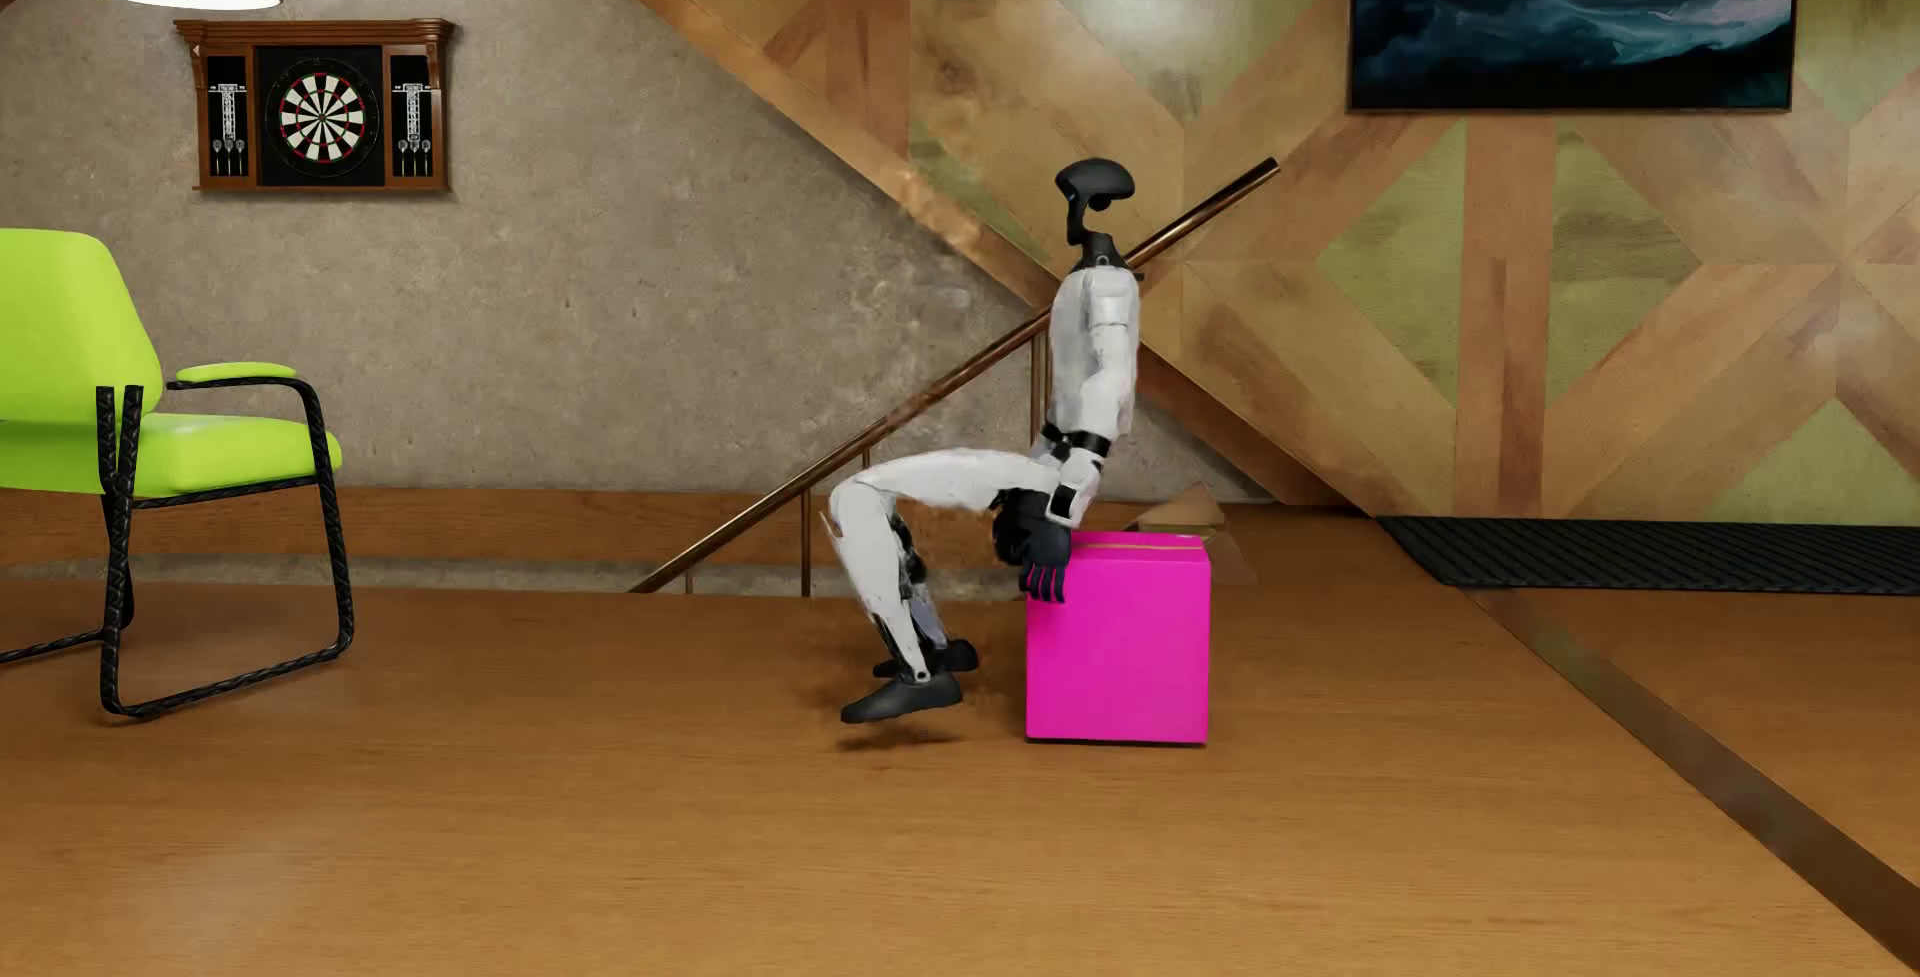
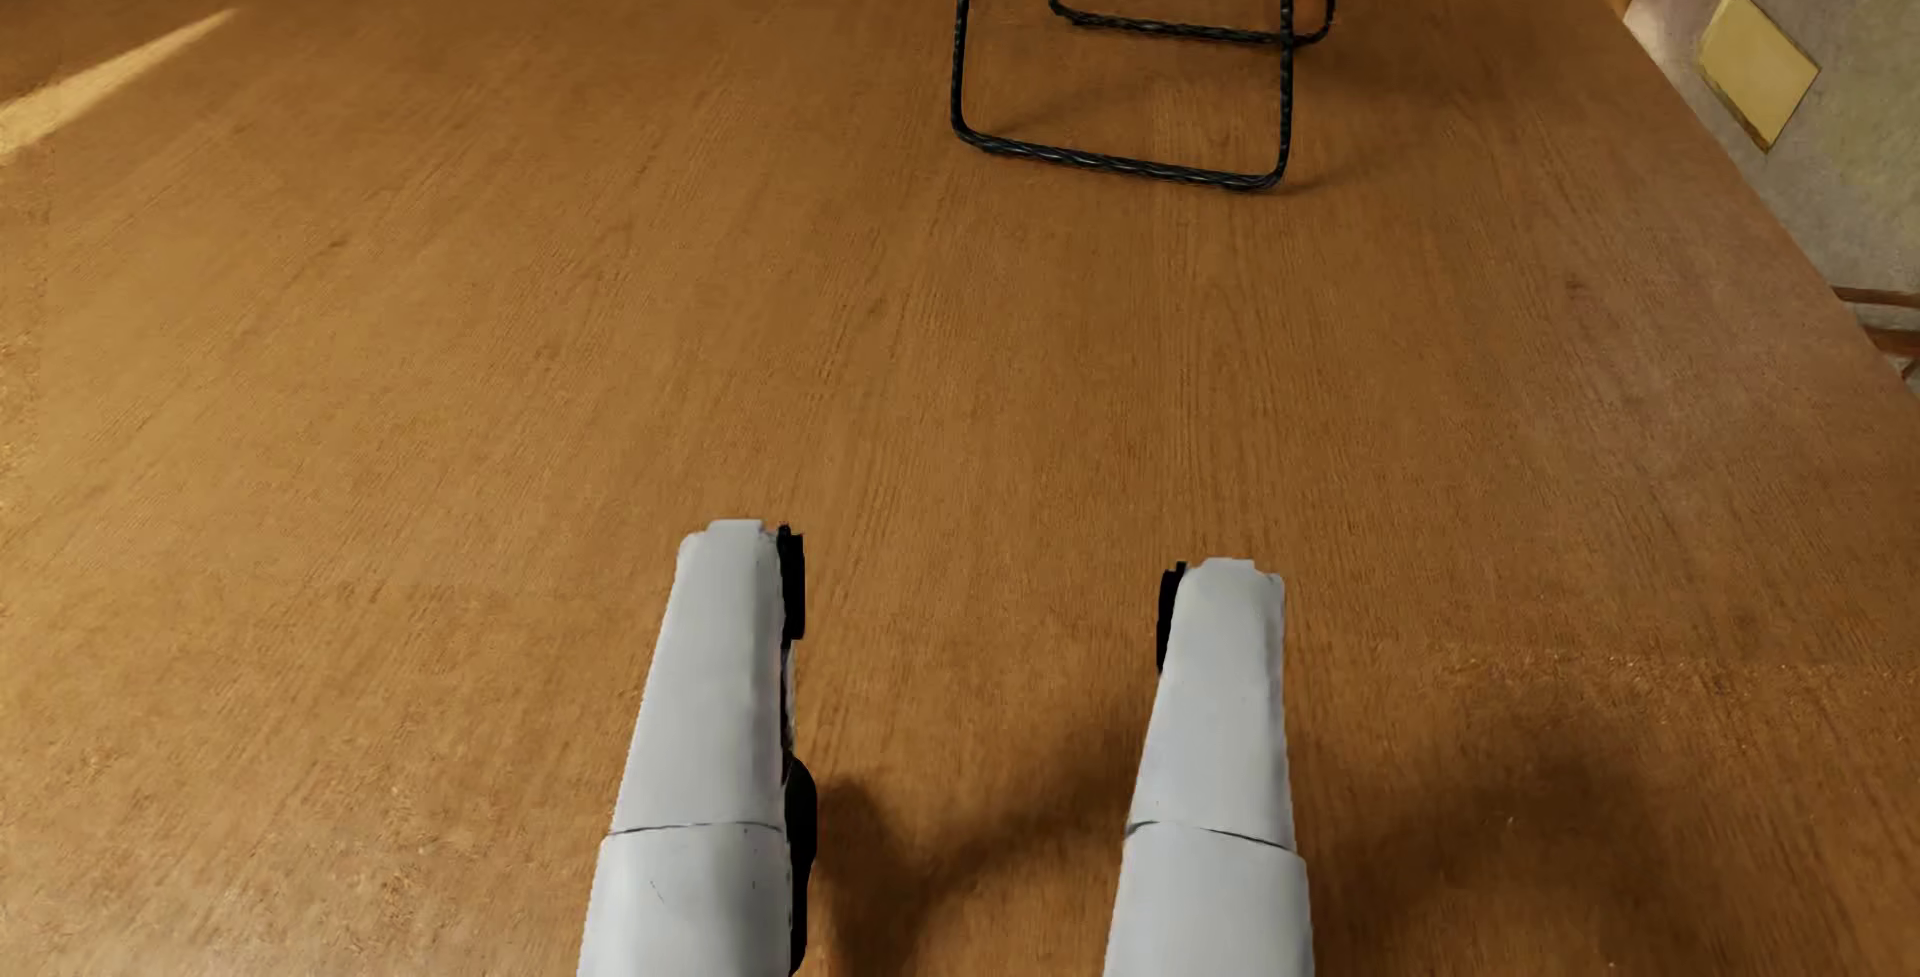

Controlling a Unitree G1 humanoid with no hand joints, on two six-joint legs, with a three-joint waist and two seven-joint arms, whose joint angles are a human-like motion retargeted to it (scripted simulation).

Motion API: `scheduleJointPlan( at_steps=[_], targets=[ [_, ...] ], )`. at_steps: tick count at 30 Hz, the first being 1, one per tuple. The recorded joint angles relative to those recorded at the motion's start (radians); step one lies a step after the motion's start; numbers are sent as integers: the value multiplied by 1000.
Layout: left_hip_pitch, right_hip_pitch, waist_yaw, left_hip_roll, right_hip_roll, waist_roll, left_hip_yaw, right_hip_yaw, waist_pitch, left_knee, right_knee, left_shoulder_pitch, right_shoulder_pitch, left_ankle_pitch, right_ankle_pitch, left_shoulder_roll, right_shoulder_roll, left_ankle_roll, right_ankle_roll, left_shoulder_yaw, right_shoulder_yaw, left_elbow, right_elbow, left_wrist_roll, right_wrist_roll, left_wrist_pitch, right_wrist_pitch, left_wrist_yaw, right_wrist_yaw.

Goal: Rise from the pink box

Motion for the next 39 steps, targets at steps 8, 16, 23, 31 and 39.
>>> scheduleJointPlan(
  at_steps=[8,16,23,31,39],
  targets=[
    [25,10,-2,-18,3,6,2,6,-1,-9,1,-16,-17,9,5,-20,-15,6,-7,-44,42,-91,-134,3,-22,-18,-39,-15,18],
    [27,5,-7,-16,6,12,3,10,40,-11,4,-85,-93,4,-18,-9,-20,4,-9,-80,66,-110,-91,-16,-13,-20,-26,16,-46],
    [-91,-121,-13,7,25,7,-8,33,104,5,21,-97,-30,-18,-51,33,-78,-22,-8,-35,-26,-272,-328,-59,44,-19,-30,20,-9],
    [-352,-396,-17,63,65,-31,-54,77,168,60,68,-30,55,-59,-38,279,-368,-99,12,151,-81,-1235,-1254,-232,-13,-191,-131,561,-597],
    [-551,-595,-24,74,75,-62,-77,74,342,39,44,-849,-1306,-113,-84,846,-693,-124,47,-484,1120,-1548,-1423,-283,-17,-290,-281,343,-525]
  ],
)
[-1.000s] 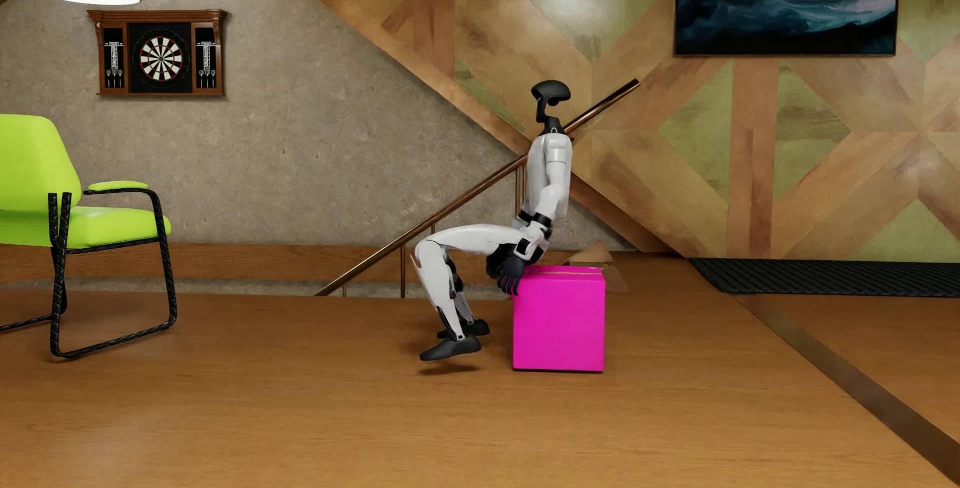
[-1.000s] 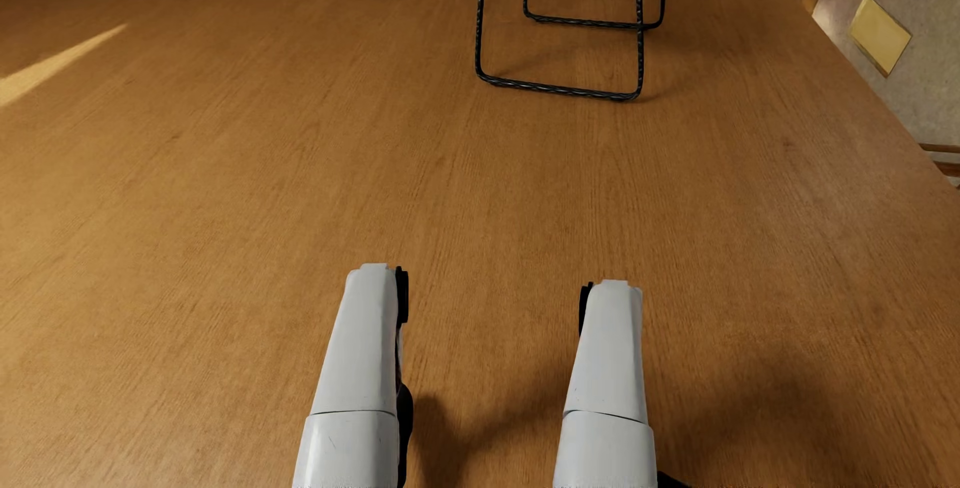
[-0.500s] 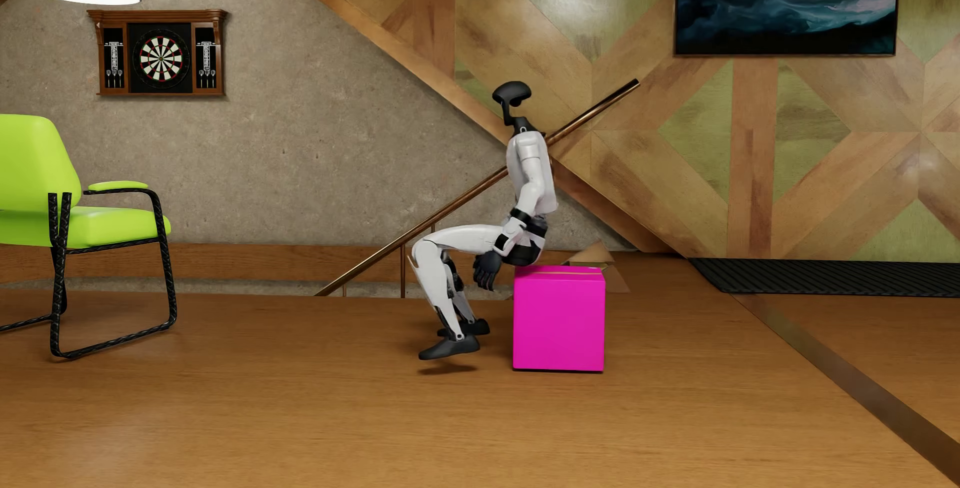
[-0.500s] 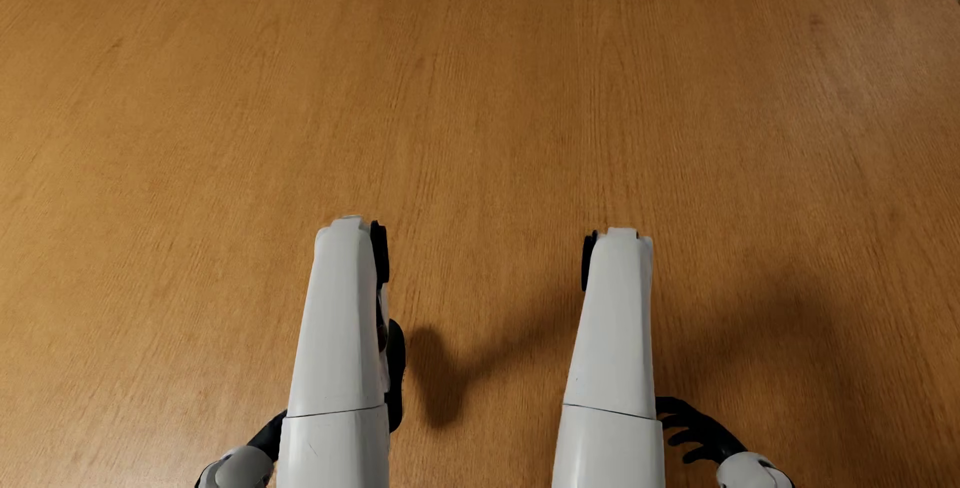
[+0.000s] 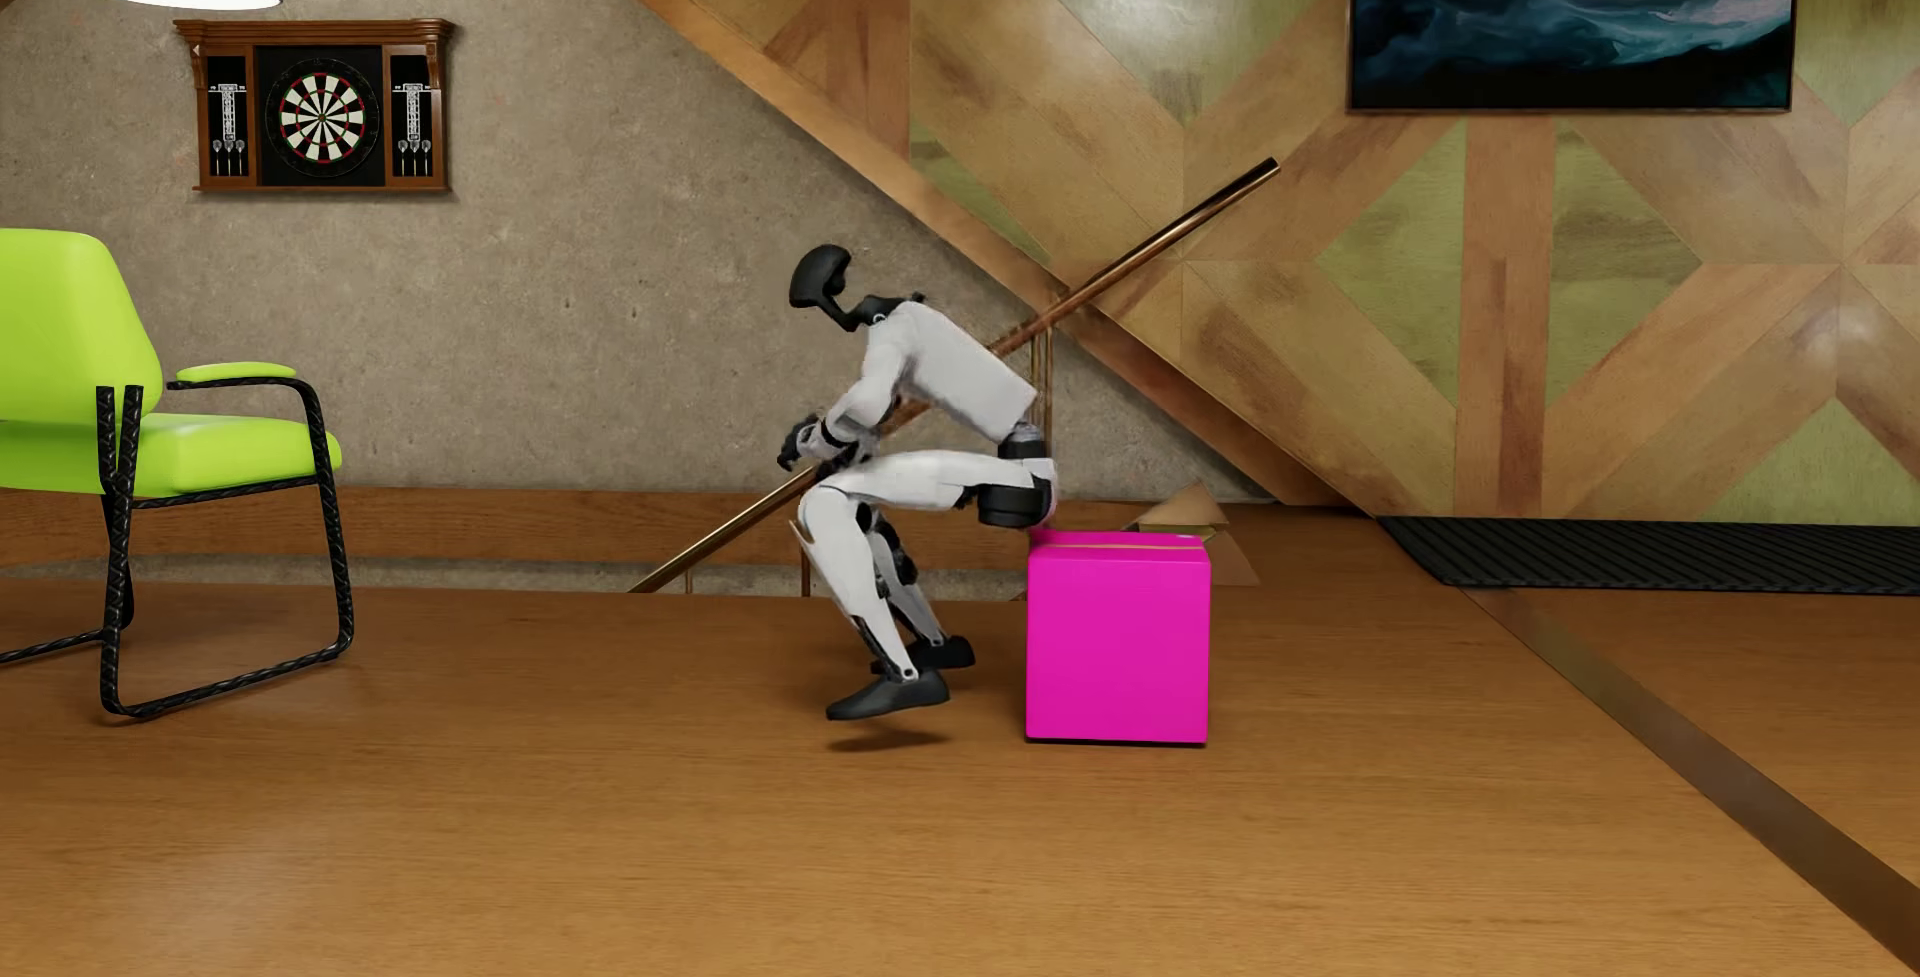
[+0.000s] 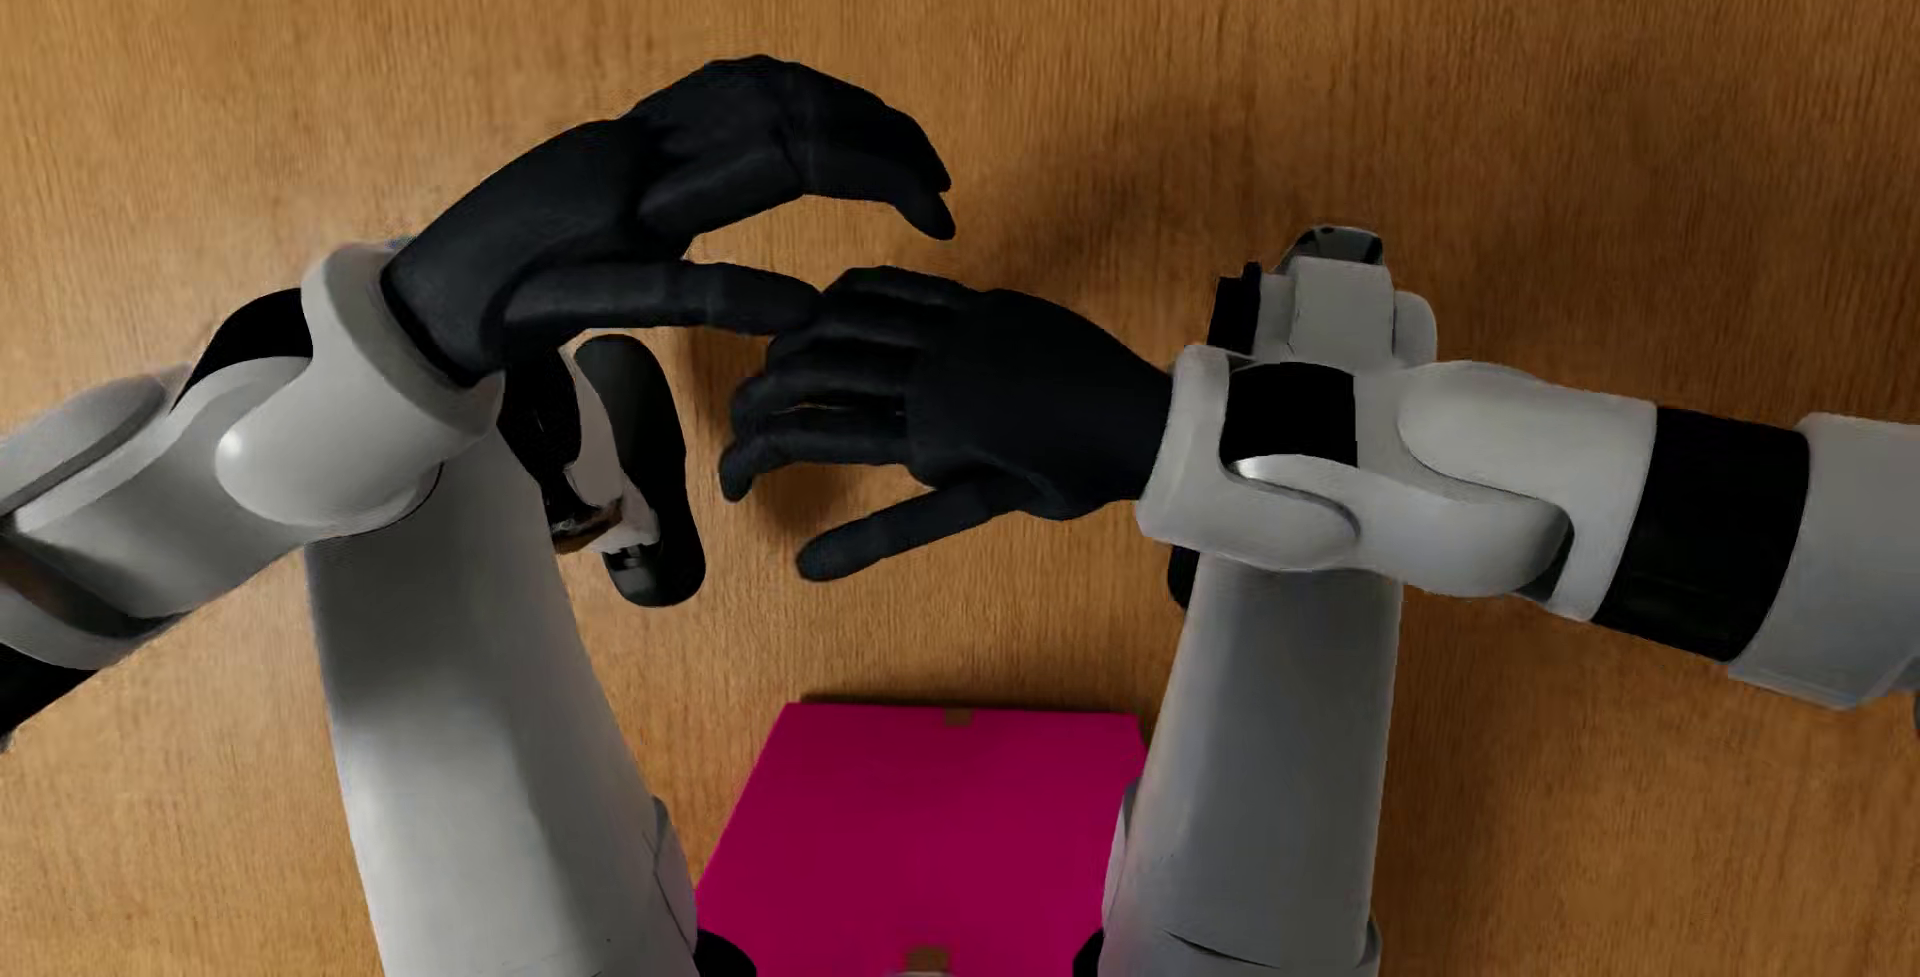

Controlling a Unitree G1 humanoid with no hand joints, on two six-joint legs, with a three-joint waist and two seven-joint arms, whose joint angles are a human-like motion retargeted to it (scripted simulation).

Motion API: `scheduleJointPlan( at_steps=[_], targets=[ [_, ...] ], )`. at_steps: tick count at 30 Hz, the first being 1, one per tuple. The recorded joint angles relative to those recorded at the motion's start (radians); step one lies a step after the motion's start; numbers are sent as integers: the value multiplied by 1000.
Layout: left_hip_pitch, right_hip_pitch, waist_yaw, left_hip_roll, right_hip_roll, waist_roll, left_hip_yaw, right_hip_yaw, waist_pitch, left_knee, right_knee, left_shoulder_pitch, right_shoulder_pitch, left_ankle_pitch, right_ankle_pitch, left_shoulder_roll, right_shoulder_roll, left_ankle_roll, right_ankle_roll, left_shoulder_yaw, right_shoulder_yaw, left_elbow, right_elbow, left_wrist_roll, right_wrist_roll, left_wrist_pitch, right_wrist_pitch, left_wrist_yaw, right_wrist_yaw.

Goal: Rise from the pink box

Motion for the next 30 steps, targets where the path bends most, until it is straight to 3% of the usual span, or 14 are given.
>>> scheduleJointPlan(
  at_steps=[2,3,5,7,11,13,15,16,17,19,21,23,27,30],
  targets=[
    [-3,-2,-1,-7,7,3,7,-3,33,-34,-32,-257,-173,-17,-12,8,28,0,-6,-233,159,15,-1,-22,19,-31,-14,72,-81],
    [0,2,-1,-18,13,3,12,-8,39,-62,-60,-315,-185,-18,-11,3,42,9,-13,-292,171,15,8,-20,12,-32,-15,70,-92],
    [35,39,2,-43,23,2,23,-23,38,-154,-151,-316,-129,-12,-1,-57,83,31,-29,-296,105,64,67,3,-10,-20,-13,67,-87],
    [118,117,2,-64,24,2,46,-47,18,-294,-288,-240,-8,10,24,-143,151,61,-46,-246,-1,175,186,59,-48,-5,-15,29,-35],
    [399,378,8,-99,17,5,101,-107,-63,-672,-647,-102,247,88,105,-418,411,112,-81,-149,-234,583,611,233,-182,29,-38,-156,148],
    [575,544,8,-114,8,5,127,-145,-122,-877,-836,-45,348,136,148,-588,584,129,-93,-105,-339,865,891,329,-244,38,-52,-269,286],
    [759,716,13,-119,-2,6,162,-195,-190,-1078,-1017,7,439,192,196,-753,720,136,-95,-84,-398,1146,1112,432,-309,55,-54,-329,402],
    [852,805,13,-123,-3,12,178,-214,-235,-1179,-1110,41,487,223,220,-819,767,136,-99,-71,-429,1248,1175,467,-321,82,-34,-382,488],
    [951,900,10,-134,-6,19,190,-236,-281,-1285,-1202,86,547,254,241,-868,800,140,-105,-60,-478,1307,1231,482,-279,120,22,-422,530],
    [1158,1089,2,-159,12,28,210,-275,-379,-1497,-1381,209,686,308,277,-903,827,163,-133,-3,-581,1348,1274,444,-172,179,121,-461,546],
    [1342,1259,1,-172,43,35,224,-310,-489,-1677,-1541,351,821,348,306,-891,797,184,-161,78,-667,1354,1227,355,-98,216,127,-448,563],
    [1491,1391,1,-178,62,35,244,-334,-603,-1824,-1665,486,943,374,321,-859,748,192,-173,163,-739,1349,1149,268,-68,238,123,-411,563],
    [1699,1610,-12,-180,71,41,282,-393,-737,-1939,-1814,670,1132,352,318,-831,697,174,-174,306,-929,1392,1148,228,-28,212,105,-351,529],
    [1801,1715,-22,-186,67,52,303,-426,-792,-1981,-1852,721,1199,339,293,-845,723,160,-173,347,-1013,1527,1344,230,22,236,173,-344,435]
  ],
)
